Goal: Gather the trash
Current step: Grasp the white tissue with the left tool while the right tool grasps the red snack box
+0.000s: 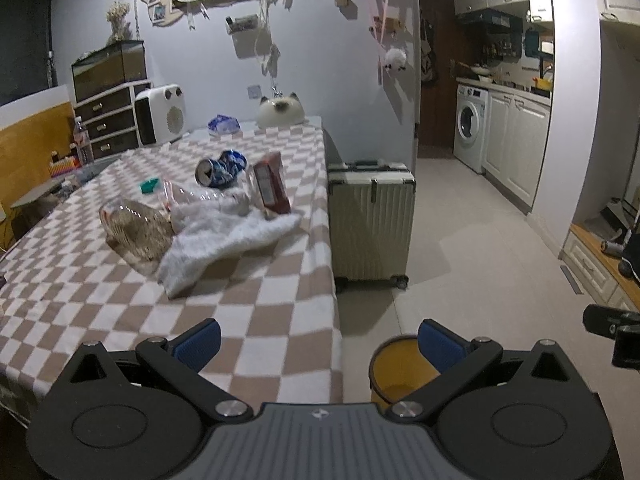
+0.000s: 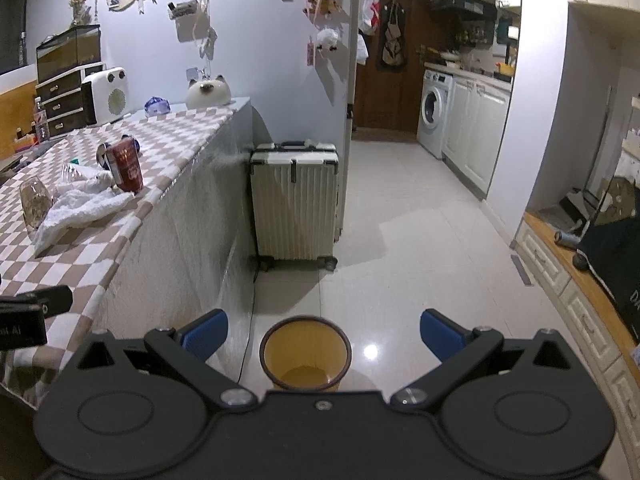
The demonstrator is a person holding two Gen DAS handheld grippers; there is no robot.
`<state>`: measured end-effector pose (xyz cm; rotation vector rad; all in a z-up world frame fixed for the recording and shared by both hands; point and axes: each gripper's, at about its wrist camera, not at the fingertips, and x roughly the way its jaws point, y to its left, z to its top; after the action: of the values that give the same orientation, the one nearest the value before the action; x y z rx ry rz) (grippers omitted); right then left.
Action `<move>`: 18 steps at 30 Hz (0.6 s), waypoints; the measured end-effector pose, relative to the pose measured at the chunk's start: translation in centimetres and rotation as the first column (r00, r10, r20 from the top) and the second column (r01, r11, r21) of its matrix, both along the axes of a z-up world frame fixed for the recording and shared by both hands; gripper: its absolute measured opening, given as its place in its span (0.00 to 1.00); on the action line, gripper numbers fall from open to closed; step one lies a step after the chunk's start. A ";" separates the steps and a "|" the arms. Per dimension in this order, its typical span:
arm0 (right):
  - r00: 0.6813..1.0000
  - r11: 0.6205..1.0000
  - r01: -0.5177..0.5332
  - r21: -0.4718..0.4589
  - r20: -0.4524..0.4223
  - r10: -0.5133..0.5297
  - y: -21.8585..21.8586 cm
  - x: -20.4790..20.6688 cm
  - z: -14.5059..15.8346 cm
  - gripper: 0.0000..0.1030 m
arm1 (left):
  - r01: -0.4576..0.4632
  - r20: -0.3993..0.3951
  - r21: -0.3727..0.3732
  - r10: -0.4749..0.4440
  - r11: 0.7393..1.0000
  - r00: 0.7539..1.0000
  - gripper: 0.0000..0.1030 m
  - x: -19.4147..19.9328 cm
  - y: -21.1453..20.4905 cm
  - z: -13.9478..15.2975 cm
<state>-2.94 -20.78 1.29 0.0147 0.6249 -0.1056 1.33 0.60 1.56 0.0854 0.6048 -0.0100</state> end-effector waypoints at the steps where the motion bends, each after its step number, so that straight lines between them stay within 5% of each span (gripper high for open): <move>1: 1.000 1.000 0.001 -0.002 0.006 -0.001 0.0 0.1 0.1 1.00 | -0.003 0.009 0.000 0.003 1.000 1.000 1.00 0.2 0.2 0.2; 18: 0.973 0.994 -0.111 0.010 0.204 0.107 5.0 7.2 3.9 1.00 | -0.160 0.084 -0.022 0.161 0.987 0.983 1.00 6.5 8.4 1.7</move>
<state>4.27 -15.83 5.23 0.0115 0.4214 0.0095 7.87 9.05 3.23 0.0216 0.5249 0.1445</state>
